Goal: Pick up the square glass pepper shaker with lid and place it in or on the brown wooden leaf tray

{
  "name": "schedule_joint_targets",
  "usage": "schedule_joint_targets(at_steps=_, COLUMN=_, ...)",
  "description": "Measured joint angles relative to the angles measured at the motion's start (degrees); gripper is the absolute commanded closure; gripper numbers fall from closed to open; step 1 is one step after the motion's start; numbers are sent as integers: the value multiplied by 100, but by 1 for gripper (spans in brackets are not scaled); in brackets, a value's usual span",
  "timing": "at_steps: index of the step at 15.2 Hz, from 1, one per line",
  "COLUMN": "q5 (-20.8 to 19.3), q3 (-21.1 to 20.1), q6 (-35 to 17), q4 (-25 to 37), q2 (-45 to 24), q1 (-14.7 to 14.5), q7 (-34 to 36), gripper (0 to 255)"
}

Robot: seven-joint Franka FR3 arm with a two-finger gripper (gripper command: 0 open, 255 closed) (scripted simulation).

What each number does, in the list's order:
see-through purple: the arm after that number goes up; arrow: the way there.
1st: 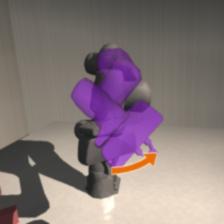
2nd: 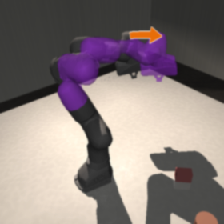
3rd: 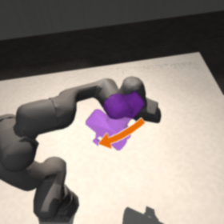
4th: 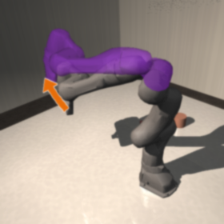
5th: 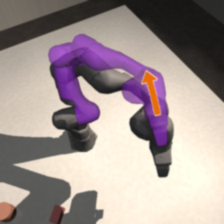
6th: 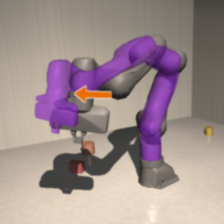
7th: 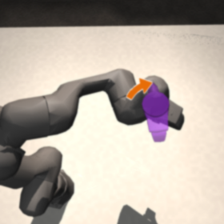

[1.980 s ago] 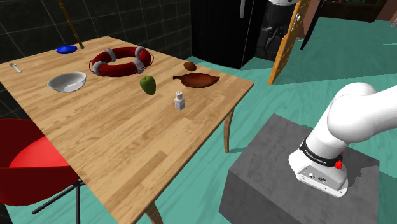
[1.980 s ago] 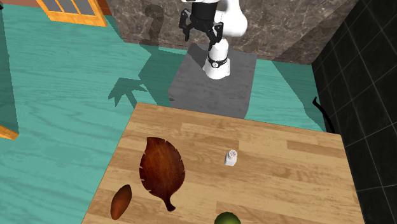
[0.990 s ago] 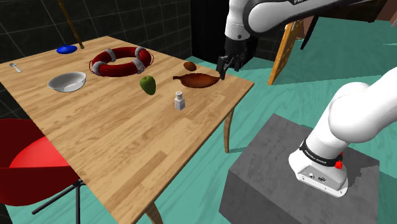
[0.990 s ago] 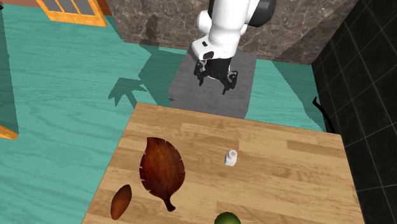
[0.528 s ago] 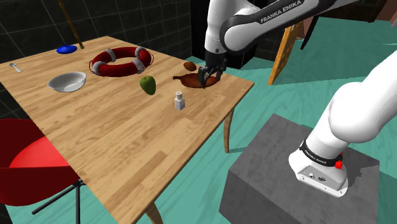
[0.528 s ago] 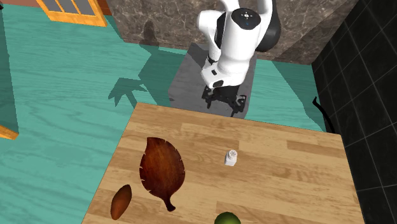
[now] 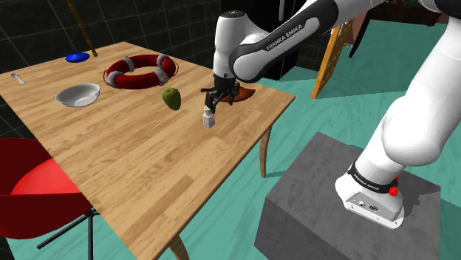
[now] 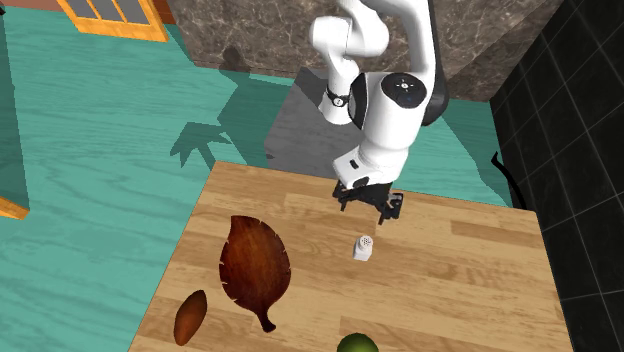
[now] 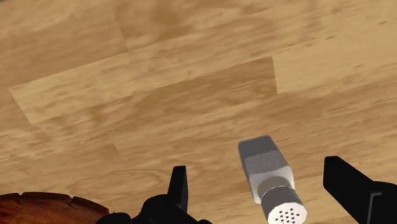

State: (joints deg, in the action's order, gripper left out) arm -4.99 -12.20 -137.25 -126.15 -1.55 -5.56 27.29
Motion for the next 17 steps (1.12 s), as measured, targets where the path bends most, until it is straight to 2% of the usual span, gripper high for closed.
schedule_joint_targets(at_steps=2, q5=-130, q3=-21, q6=-98, q4=437, q2=-477, q1=-46, q7=139, gripper=0)
schedule_joint_targets(at_steps=4, q5=-201, q3=-22, q6=-208, q4=584, q2=-712, q1=-77, q7=215, gripper=0)
schedule_joint_targets(at_steps=11, q5=-386, q3=24, q6=-633, q4=578, q2=-1138, q1=-123, q7=369, gripper=0)
schedule_joint_targets(at_steps=17, q5=-405, q3=31, q6=-674, q4=583, q2=-1181, q1=-129, q7=383, gripper=0)
